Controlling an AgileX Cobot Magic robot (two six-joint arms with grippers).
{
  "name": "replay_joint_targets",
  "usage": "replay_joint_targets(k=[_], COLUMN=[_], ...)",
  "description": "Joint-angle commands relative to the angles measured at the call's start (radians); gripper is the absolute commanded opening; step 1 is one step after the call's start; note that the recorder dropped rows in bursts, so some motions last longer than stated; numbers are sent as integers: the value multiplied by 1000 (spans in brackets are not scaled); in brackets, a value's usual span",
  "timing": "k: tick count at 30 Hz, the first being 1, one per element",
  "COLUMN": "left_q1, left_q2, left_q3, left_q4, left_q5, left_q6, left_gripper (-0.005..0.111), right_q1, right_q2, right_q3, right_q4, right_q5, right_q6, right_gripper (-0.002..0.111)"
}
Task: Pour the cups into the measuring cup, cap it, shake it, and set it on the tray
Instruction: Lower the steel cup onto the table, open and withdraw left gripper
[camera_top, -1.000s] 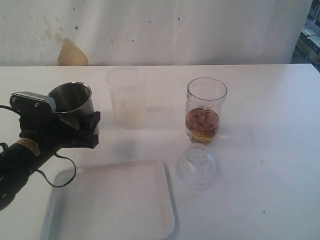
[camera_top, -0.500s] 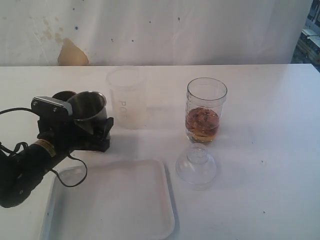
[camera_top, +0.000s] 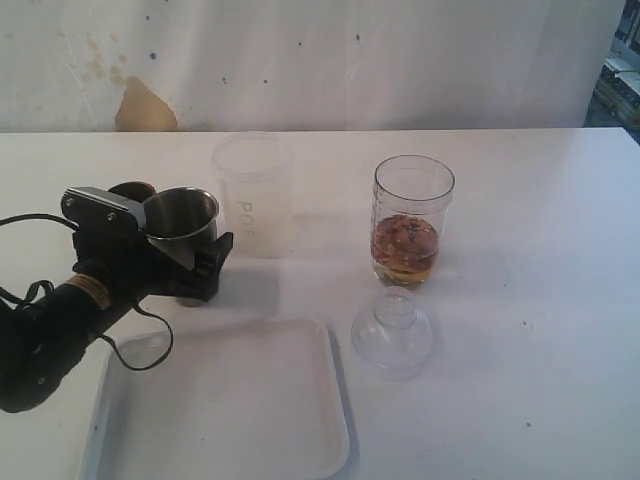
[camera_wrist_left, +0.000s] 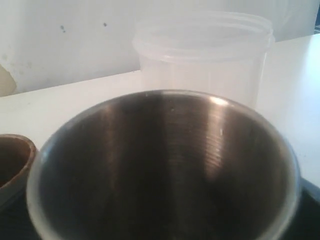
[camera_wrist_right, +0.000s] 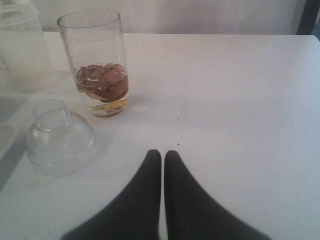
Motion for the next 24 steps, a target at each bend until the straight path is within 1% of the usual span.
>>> replay_joint_targets(k=[1, 14, 21, 24], left_q1=[-1, -1, -1, -1], left_q2=[-45, -118, -251, -337], left_q3=[1, 1, 1, 1], left_q4=[-17, -22, -22, -22], left_q5=[-15, -28, -24, 23], left_q6=[8, 11, 11, 9], left_gripper=[105, 105, 105, 105], right_q1=[-2, -2, -2, -2], right_q2=[-4, -4, -4, -4], right_q3=[2, 2, 2, 2], right_q4=[-6, -6, -6, -6], right_q5=[-6, -6, -6, -6], right_q6=[-4, -4, -4, -4], right_gripper=[2, 2, 2, 2])
